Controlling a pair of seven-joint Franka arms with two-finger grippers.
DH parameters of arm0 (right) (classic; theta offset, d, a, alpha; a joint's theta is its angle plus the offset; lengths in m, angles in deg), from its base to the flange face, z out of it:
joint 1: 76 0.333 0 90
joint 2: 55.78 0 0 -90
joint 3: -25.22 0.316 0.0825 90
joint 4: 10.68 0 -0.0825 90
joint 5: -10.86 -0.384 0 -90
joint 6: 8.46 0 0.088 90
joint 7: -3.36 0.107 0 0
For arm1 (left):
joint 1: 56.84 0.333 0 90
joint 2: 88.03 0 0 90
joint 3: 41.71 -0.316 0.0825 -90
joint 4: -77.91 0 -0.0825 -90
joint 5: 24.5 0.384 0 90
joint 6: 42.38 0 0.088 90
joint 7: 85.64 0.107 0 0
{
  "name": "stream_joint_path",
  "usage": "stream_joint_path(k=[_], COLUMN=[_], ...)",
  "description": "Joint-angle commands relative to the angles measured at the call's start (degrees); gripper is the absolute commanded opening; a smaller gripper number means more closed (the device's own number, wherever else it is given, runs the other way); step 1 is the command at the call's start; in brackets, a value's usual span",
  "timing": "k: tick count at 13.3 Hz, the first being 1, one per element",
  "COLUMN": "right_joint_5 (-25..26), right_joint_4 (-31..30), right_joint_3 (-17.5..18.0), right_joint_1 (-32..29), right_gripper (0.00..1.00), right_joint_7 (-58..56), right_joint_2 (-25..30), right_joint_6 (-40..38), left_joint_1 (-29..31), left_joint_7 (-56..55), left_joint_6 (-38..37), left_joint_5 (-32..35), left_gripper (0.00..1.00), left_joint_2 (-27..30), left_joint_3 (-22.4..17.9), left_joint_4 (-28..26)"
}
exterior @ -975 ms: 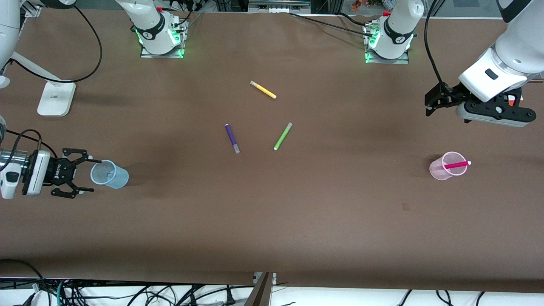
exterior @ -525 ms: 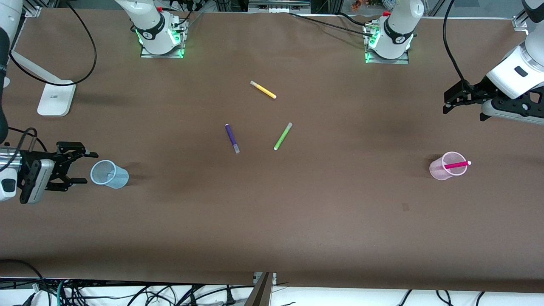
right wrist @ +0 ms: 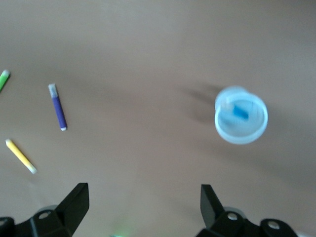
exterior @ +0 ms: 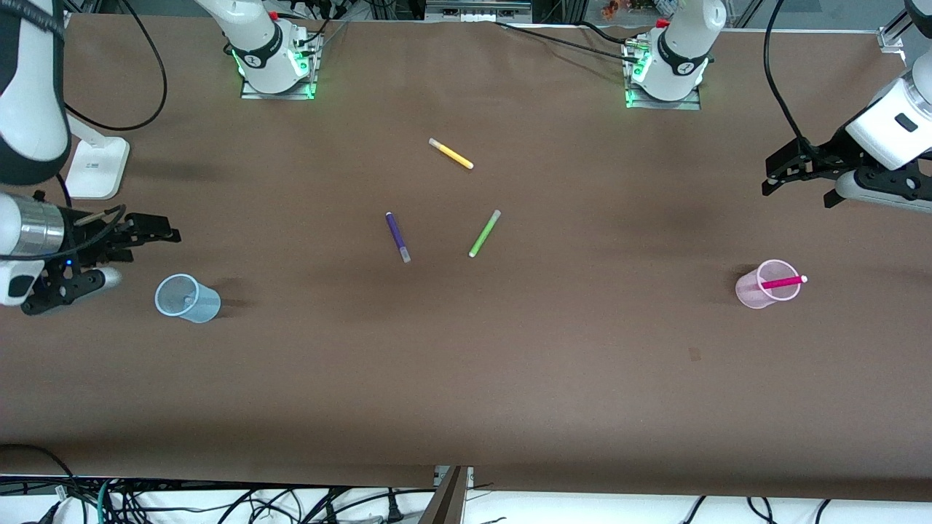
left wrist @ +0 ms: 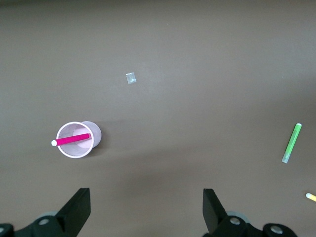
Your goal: Place pink and blue markers in matching cups
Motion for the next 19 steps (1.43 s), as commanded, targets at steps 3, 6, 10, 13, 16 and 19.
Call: stream_joint_path(k=[3, 6, 10, 13, 16, 19], right_joint_5=[3.29, 7.51, 8.30, 7.43, 7.34, 7.43], right_joint_4=[-15.53, -15.02, -13.88, -10.02, -9.39, -9.39], right_joint_3=[1.17, 1.17, 0.99, -0.40, -0.41, -0.50], right_joint_1=[-0.21, -0.21, -0.30, -0.47, -0.21, -0.56], right_gripper=[1.00, 1.00, 1.00, 1.00, 1.00, 1.00], right_joint_7=[10.68, 11.12, 10.85, 10.85, 11.12, 10.50], right_joint_2=[14.60, 18.39, 22.00, 20.60, 20.25, 19.89], right_joint_6=[2.79, 2.27, -1.59, -7.28, -7.92, -7.66], left_joint_1=[0.71, 0.71, 0.98, 0.89, 0.98, 0.98], left_joint_7=[4.29, 3.85, 3.06, 2.97, 2.97, 2.97], left_joint_6=[-0.66, -0.66, -1.89, -1.89, -1.89, -1.89], left_joint_5=[-0.93, -0.84, 1.89, 1.89, 1.97, 1.89], left_gripper=[1.00, 1.00, 1.00, 1.00, 1.00, 1.00], left_joint_2=[1.01, 1.01, 1.01, 1.01, 1.01, 1.01], left_joint_3=[0.09, 0.00, 0.00, 0.09, 0.26, 0.35], left_joint_4=[-0.43, -0.43, -0.25, -0.17, -0.17, -0.26])
